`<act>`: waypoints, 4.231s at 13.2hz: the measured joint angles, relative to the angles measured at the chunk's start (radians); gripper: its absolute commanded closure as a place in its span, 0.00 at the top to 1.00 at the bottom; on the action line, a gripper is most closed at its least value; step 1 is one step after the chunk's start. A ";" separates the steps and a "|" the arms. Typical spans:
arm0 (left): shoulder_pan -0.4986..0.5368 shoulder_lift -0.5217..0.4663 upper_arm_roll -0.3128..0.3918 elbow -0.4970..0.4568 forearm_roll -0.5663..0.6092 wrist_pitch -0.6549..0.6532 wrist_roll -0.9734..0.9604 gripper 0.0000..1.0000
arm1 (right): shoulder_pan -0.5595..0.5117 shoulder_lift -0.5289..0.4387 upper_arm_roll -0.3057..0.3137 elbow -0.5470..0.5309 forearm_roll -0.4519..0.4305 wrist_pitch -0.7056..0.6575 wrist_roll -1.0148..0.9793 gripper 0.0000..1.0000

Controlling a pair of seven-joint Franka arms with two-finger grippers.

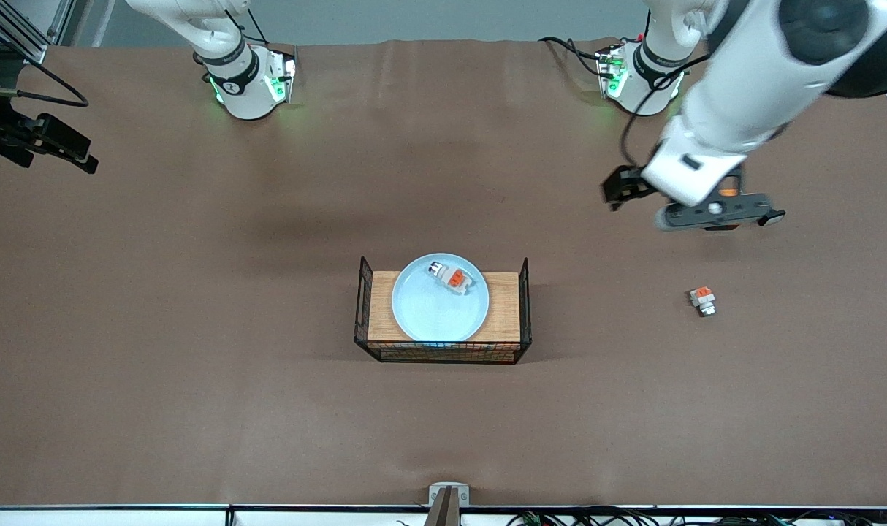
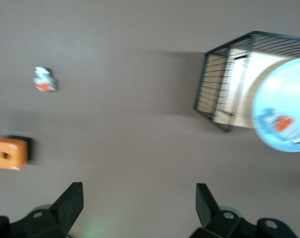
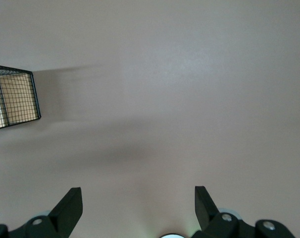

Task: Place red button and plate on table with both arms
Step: 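Lower the left gripper and grasp the white-orange button on the plate, then lift the button with the left gripper while the right gripper reaches the plate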

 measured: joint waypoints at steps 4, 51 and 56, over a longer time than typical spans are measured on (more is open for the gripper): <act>-0.154 0.173 -0.001 0.072 0.000 0.221 -0.382 0.98 | 0.006 0.004 0.006 0.000 0.004 0.018 0.000 1.00; -0.005 0.139 0.247 0.128 0.002 0.000 -0.133 0.00 | 0.690 0.448 0.017 -0.014 0.006 0.570 1.651 0.98; 0.222 0.163 0.249 0.000 0.003 0.115 0.261 0.00 | 0.697 0.542 0.009 0.010 0.006 0.621 1.768 0.95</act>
